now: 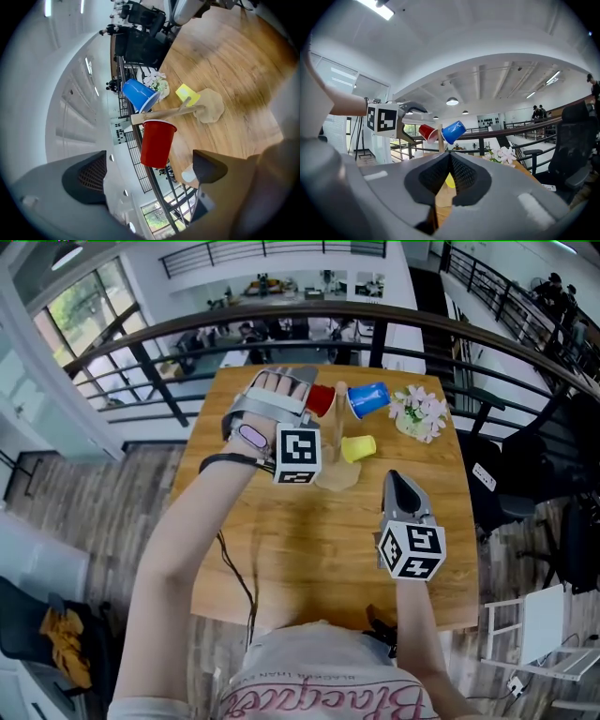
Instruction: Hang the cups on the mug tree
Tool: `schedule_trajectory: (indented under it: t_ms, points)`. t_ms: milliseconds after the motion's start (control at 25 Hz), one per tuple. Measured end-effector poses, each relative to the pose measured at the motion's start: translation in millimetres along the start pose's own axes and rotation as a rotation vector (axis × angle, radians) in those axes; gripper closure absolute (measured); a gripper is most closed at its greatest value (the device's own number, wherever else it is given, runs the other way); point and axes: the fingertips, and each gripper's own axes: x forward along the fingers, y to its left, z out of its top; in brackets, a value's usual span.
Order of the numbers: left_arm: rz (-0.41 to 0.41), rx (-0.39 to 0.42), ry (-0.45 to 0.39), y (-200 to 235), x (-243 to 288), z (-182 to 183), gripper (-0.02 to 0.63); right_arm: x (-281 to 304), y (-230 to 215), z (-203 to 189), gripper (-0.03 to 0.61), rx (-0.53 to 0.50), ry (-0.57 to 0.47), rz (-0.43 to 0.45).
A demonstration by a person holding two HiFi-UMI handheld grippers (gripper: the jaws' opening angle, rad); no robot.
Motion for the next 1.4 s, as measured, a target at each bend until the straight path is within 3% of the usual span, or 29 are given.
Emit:
schedule_trajectory:
  t_ms: [200, 720, 1040, 1160, 1400]
  points:
    - [0.021, -0.116, -0.020, 3, -21, -9, 0.038, -8, 9, 16, 0.577, -0.025, -0.036, 0.020]
    - [0.180, -0.509, -0.167, 32, -82, -13, 0.061, -19, 36, 66, 0.578, -0.172, -0.120, 0.080]
    - [0.240, -0.903, -0.271, 35, -109, -30, 0.173, -26, 40, 94, 0.578, -0.199, -0.169, 0.075]
    - [0.249, -1.056, -0.302, 32, -118, -37, 0.256, -29, 40, 100, 0.578, -0.212, -0.179, 0.071]
    - [0.296, -1.253, -0.323, 24, -130, -52, 0.391, -32, 39, 103, 0.578, -0.223, -0.180, 0.066]
